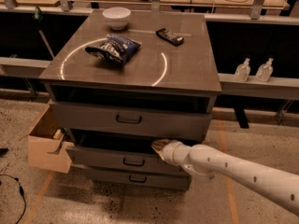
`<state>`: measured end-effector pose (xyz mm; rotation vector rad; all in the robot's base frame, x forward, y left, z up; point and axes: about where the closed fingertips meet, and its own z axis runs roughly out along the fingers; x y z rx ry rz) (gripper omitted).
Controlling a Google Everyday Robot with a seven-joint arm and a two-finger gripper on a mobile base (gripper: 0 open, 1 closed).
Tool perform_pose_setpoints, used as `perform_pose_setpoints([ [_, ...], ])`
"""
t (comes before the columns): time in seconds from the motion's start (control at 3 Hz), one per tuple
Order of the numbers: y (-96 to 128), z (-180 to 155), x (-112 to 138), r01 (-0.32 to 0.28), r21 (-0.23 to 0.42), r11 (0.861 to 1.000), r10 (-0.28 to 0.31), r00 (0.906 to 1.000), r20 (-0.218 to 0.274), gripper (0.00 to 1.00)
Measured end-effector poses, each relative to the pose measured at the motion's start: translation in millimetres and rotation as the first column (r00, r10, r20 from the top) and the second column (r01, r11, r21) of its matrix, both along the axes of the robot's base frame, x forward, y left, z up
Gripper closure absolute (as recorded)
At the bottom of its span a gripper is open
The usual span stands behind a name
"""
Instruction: Place blue chip bag into middle drawer
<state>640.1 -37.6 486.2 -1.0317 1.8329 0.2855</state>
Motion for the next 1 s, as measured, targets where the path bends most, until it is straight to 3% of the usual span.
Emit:
perform_pose_setpoints([
  [1.0,-11,-21,-5,0.023,-0.045,0.999,-0.026,0.9967,-0.076,1.0],
])
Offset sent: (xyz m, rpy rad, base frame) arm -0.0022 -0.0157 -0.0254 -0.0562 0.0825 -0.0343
